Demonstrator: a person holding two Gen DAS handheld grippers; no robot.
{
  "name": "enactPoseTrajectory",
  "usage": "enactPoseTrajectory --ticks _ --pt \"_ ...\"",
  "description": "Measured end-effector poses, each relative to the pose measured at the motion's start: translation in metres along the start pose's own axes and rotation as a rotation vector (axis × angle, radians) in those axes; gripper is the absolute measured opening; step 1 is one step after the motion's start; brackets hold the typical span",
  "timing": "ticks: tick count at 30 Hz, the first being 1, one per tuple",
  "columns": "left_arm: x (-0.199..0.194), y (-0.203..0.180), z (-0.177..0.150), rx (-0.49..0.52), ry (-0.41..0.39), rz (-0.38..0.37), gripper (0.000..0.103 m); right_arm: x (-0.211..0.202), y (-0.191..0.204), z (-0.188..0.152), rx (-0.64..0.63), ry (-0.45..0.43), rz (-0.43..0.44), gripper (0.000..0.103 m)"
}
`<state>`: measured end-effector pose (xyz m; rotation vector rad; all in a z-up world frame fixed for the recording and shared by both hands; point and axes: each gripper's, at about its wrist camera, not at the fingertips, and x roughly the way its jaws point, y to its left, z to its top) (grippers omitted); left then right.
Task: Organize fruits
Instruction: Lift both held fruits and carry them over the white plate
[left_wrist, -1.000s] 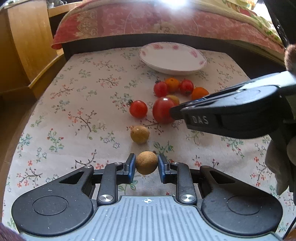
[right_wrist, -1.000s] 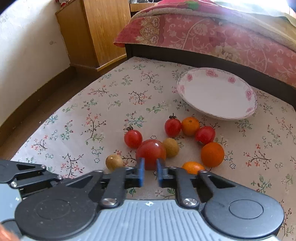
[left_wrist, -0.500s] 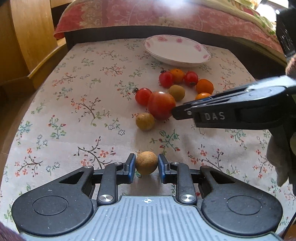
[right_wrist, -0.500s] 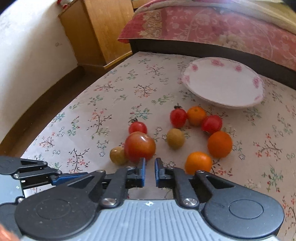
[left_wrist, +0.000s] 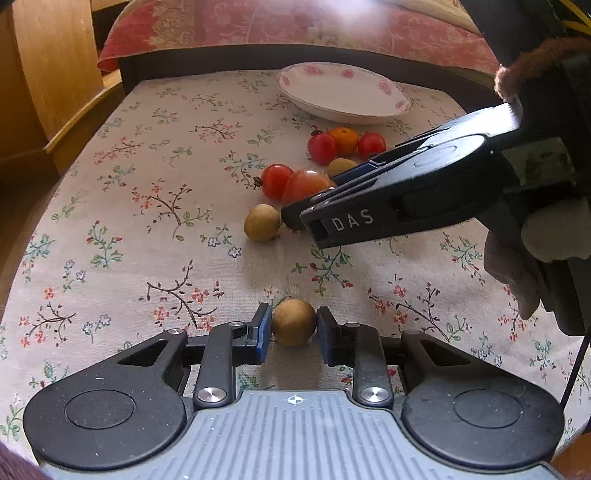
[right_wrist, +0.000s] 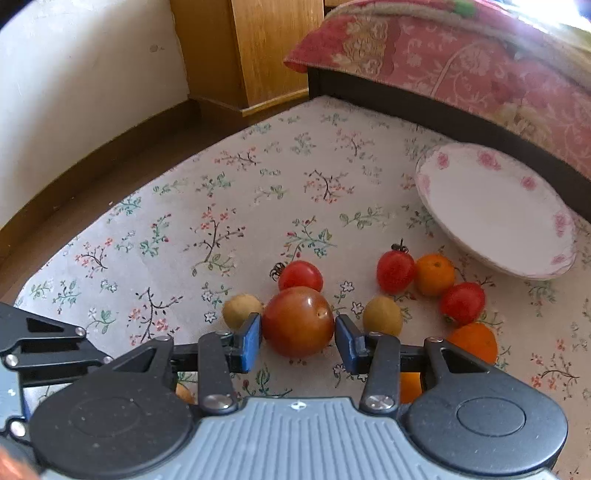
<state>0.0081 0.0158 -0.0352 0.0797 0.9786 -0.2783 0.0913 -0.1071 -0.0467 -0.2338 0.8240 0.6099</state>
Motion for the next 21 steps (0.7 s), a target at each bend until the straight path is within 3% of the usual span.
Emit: enactPoseTrajectory --ticks 12,21 --pt "-0.009 -0.011 0.007 0.025 -0.007 -0.001 0.033 -0.029 -0.014 -0.004 0.077 -0.017 -0.028 0.044" --pt "0.001 -0.013 0.074 0.052 -0.114 0.014 0.033 -0.052 -0.049 0.010 0.135 -0.092 -0.112 0.044"
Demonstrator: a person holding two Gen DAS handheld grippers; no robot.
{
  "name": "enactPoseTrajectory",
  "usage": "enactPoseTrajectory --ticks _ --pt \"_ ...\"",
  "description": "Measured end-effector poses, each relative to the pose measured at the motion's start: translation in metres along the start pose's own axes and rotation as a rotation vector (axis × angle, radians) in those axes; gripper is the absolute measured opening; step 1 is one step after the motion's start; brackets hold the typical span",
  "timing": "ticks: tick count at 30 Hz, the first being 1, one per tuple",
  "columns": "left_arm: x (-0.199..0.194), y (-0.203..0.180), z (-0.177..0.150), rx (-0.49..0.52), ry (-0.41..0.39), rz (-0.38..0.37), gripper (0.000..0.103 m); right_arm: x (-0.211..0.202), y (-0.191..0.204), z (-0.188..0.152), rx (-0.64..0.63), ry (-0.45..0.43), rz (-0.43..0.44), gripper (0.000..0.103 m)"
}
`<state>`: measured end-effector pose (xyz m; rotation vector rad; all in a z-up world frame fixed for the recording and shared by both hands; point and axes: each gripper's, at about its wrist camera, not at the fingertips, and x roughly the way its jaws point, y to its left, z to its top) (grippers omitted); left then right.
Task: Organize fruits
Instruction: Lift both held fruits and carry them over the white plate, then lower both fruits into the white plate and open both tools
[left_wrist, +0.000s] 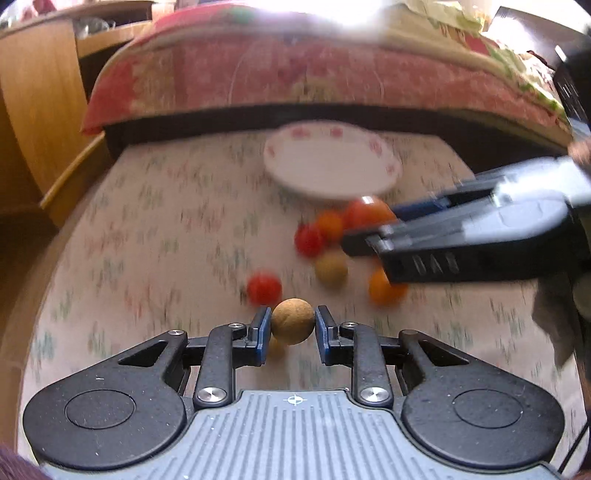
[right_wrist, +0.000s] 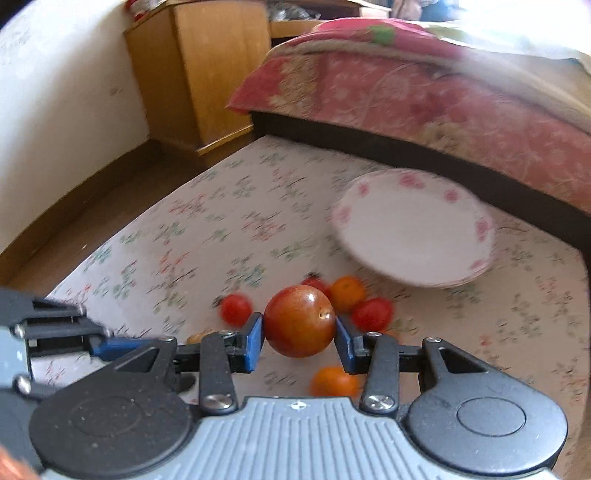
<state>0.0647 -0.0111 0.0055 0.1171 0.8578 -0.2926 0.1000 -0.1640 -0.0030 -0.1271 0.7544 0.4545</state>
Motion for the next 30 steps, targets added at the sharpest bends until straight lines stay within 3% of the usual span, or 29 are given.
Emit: enactPoseTrajectory --ticks 13,30 --pt "0.065 -0.022 0.084 0.074 -0.063 0.006 0.033 0.023 -0.068 0.036 0.090 -0.041 -0.129 0.044" --pt "0.111 -0.025 0.098 0.127 -0.010 0.057 0.033 0.067 -0.093 0.042 0.072 0.007 -0.171 0.044"
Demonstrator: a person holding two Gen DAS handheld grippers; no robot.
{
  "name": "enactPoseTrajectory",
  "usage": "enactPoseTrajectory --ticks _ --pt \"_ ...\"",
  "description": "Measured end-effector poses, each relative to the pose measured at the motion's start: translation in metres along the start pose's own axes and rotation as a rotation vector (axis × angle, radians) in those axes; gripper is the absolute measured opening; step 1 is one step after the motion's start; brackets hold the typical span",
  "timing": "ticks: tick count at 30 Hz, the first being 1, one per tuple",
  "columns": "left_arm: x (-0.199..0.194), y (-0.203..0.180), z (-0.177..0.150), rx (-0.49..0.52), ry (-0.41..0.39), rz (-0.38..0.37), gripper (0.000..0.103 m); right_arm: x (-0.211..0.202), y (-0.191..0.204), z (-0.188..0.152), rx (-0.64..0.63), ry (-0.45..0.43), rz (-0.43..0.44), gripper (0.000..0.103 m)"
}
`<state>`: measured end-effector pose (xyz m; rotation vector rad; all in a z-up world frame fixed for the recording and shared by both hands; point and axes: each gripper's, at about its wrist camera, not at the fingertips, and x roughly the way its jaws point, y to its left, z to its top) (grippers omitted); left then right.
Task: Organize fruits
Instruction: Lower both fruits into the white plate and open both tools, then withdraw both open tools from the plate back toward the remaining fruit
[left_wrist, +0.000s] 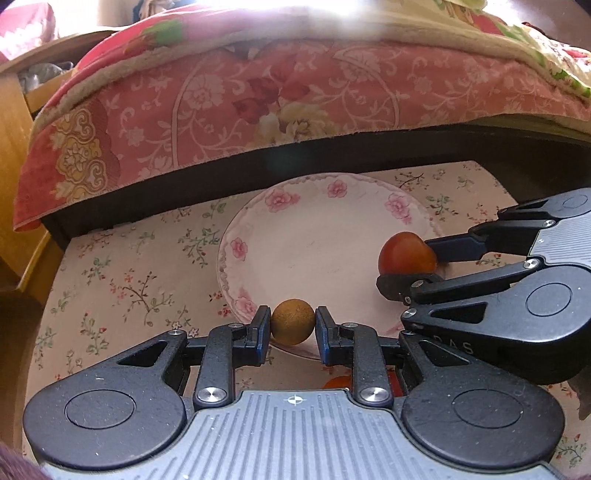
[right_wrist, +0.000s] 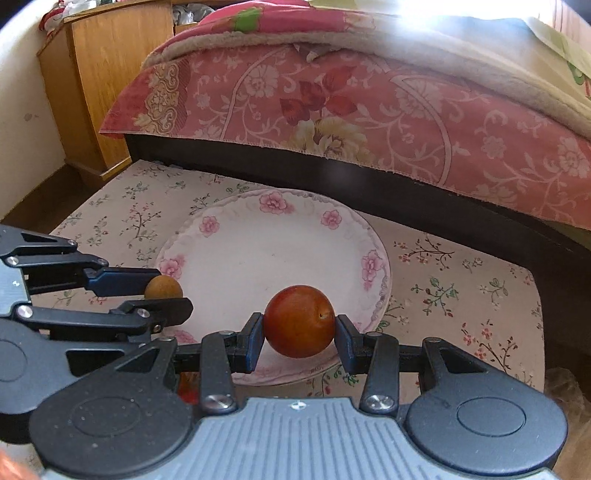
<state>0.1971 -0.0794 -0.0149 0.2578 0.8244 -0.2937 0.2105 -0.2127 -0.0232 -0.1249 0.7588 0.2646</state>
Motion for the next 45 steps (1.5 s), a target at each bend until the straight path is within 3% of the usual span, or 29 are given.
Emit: enactPoseTrajectory --ticks 12,20,24,34,45 --pt "0.000 -0.002 0.000 0.015 0.008 0.026 0.036 0.003 0.001 0.000 0.000 0.002 -0.008 0.045" --pt "-0.004 0.001 0.002 0.002 0.009 0.032 0.045 0.001 0.001 0.001 0.013 0.005 -0.013 0.045" --pt "-0.010 0.006 0.002 -0.016 -0.009 0.032 0.057 -0.003 0.000 0.003 0.020 -0.013 -0.021 0.046" --pt "-0.018 0.015 0.002 -0.042 -0.028 0.040 0.057 -0.018 -0.002 0.003 0.037 -0.046 -0.027 0.048" --pt "-0.045 0.018 -0.013 -0.048 -0.034 0.030 0.058 -0.047 0.009 -0.017 0.039 -0.022 -0.046 0.048"
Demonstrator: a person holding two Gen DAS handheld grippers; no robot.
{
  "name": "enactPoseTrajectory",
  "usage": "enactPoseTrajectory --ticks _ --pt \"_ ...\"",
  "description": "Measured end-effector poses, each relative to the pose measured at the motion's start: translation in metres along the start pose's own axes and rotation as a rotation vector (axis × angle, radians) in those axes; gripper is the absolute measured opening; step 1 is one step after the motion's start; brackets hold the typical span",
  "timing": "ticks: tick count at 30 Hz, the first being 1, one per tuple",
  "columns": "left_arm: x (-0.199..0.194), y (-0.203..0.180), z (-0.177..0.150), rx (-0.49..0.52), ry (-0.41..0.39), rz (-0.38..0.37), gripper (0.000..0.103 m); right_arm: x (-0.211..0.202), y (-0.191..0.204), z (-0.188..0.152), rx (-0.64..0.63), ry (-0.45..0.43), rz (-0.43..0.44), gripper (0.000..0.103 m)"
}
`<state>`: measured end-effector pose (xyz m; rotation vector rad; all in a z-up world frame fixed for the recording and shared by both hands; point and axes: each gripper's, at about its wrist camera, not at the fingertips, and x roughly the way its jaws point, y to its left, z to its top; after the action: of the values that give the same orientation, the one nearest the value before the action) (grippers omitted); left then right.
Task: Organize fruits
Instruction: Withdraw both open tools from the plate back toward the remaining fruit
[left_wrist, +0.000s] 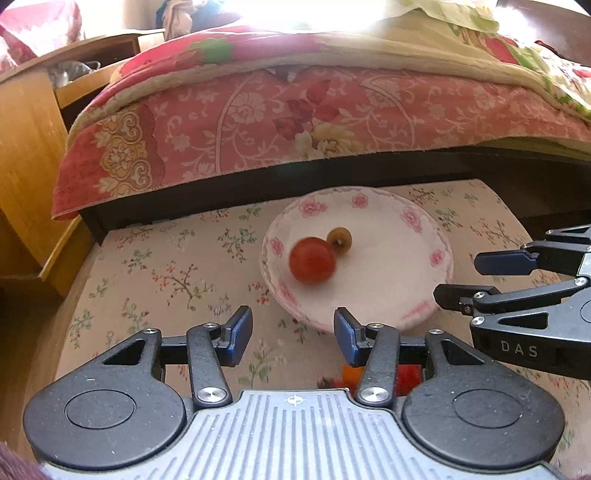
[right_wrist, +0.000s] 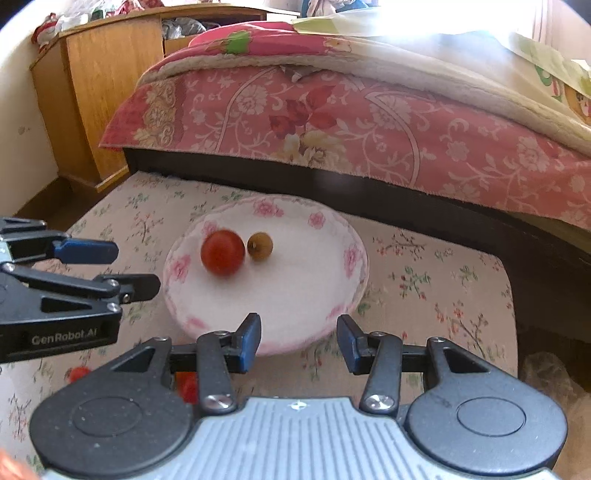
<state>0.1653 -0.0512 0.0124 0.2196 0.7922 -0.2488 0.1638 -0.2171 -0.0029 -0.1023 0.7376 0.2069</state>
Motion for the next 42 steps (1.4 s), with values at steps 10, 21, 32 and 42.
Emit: enactPoseTrajectory --ticks 10,21,32,42 --pt "-0.027 -0.004 -0.022 -0.010 0.007 -0.021 0.059 -0.033 0.020 -0.021 0.018 0.015 -0.039 0.048" --pt "-0.047 -0.005 -0.043 -0.012 0.016 -0.028 0.060 -0.050 0.036 -0.044 0.040 0.048 -0.043 0.048" --pt "-0.059 -0.004 -0.059 -0.011 0.027 -0.030 0.060 -0.059 0.048 -0.054 0.034 0.057 -0.039 0.048" --pt "-0.063 0.000 -0.066 -0.015 0.036 -0.025 0.061 -0.060 0.055 -0.060 0.024 0.068 -0.039 0.048"
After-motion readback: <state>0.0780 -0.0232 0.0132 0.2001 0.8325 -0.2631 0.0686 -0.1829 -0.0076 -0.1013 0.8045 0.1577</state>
